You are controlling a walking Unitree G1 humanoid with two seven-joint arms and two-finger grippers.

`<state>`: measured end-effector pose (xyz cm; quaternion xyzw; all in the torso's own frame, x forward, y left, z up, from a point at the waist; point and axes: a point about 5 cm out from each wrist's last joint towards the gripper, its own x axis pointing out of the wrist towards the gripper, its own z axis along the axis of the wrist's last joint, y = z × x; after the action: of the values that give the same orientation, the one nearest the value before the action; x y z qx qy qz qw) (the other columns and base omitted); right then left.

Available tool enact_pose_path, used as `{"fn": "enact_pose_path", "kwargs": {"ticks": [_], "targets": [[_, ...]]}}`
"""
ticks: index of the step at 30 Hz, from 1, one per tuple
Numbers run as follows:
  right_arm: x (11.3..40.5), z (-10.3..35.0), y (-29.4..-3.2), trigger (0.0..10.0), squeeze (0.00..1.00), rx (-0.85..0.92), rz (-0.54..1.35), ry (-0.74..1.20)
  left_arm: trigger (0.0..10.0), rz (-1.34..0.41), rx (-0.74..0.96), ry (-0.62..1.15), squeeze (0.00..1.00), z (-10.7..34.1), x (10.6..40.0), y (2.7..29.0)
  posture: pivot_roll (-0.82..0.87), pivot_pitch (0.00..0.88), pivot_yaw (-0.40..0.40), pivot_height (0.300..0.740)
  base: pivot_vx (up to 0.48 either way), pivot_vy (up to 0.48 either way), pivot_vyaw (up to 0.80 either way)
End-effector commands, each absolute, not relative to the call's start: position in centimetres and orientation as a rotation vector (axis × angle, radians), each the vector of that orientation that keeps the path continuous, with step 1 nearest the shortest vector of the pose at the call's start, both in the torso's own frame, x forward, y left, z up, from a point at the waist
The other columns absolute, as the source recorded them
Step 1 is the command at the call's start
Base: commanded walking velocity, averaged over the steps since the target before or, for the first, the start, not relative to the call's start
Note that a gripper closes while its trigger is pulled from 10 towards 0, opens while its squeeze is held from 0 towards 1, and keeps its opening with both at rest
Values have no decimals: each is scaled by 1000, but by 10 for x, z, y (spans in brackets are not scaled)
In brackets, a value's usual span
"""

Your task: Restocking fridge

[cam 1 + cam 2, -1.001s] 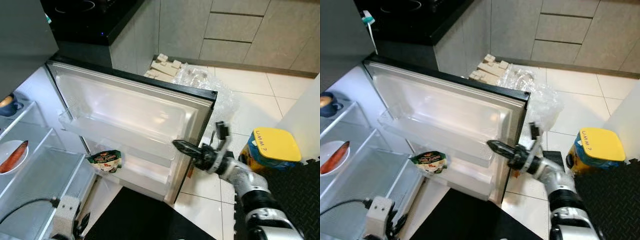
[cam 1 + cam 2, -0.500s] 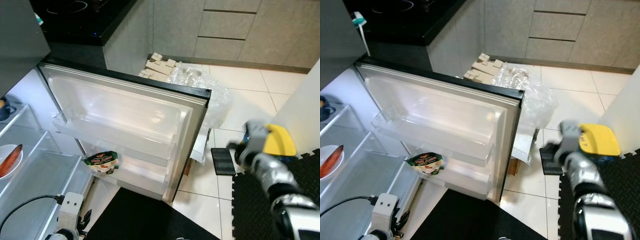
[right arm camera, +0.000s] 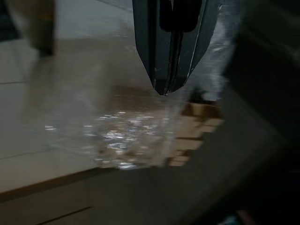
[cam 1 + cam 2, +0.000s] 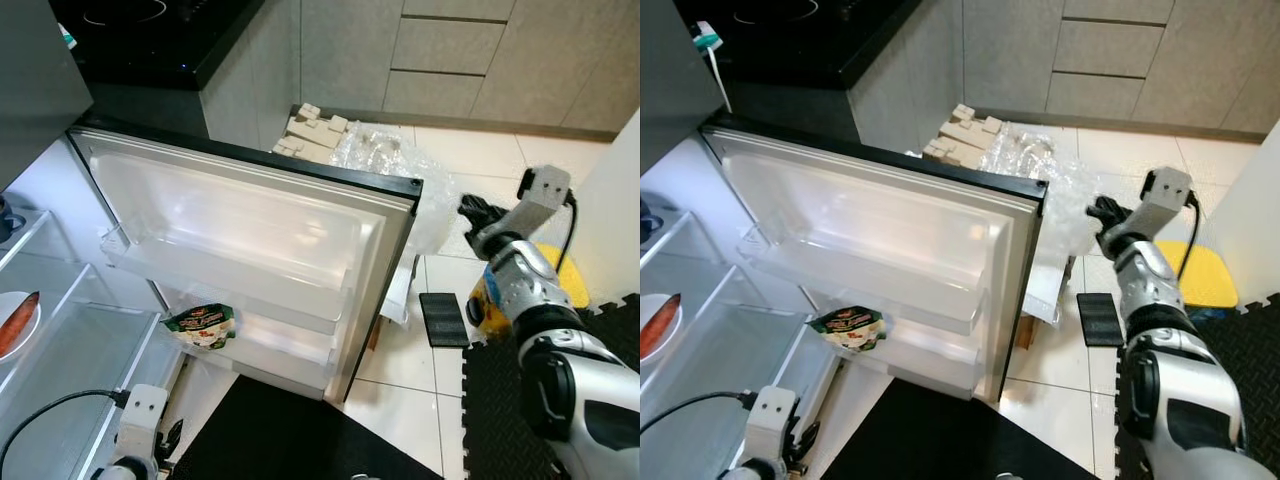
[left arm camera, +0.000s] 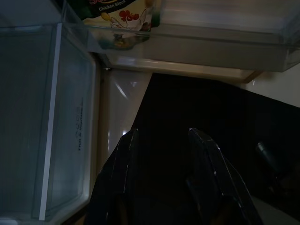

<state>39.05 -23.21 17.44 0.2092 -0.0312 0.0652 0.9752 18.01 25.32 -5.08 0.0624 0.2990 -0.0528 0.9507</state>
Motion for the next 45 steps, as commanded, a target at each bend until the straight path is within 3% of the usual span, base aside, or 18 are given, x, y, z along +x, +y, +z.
{"fn": "enact_pose_path", "kwargs": {"ticks": [1, 6, 11, 18, 20, 26, 27, 34, 37, 44, 45], "targets": [[391, 171, -223, 10000, 0, 472, 186, -46, 10000, -99, 125, 634, 0, -55, 172, 256, -43, 114, 6, 738, 0, 0, 0], [391, 164, -196, 10000, 0, 557, 382, -20, 10000, -103, 121, 638, 0, -56, 170, 254, -42, 111, 9, 738, 0, 0, 0], [391, 165, -194, 10000, 0, 575, 403, -23, 10000, -104, 121, 638, 0, -56, 170, 254, -42, 111, 9, 738, 0, 0, 0], [383, 163, -174, 10000, 0, 649, 685, -18, 10000, -122, 122, 639, 0, -58, 167, 252, -41, 109, 12, 738, 0, 0, 0], [383, 163, -174, 10000, 0, 649, 685, -18, 10000, -122, 122, 639, 0, -58, 167, 252, -41, 109, 12, 738, 0, 0, 0], [369, 154, -159, 10000, 0, 676, 963, 51, 10000, -130, 120, 648, 0, -59, 162, 253, -44, 108, 14, 738, 0, 0, 0], [359, 152, -151, 10000, 0, 708, 1126, 69, 10000, -124, 119, 660, 0, -61, 158, 254, -44, 108, 14, 738, 0, 0, 0], [346, 152, -140, 10000, 0, 764, 1281, 62, 10000, -112, 115, 701, 0, -67, 146, 254, -41, 109, 13, 738, 0, 0, 0], [326, 147, -130, 10000, 0, 796, 1364, 47, 10000, -96, 108, 766, 0, -75, 127, 254, -35, 107, 11, 738, 0, 0, 0], [303, 138, -126, 10000, 0, 869, 1366, 32, 10000, -81, 103, 829, 0, -81, 121, 252, -40, 111, 17, 738, 0, 0, 0], [293, 136, -121, 10000, 0, 893, 1378, 37, 10000, -87, 103, 849, 0, -85, 119, 243, -42, 112, 20, 738, 0, 0, 0]]}}
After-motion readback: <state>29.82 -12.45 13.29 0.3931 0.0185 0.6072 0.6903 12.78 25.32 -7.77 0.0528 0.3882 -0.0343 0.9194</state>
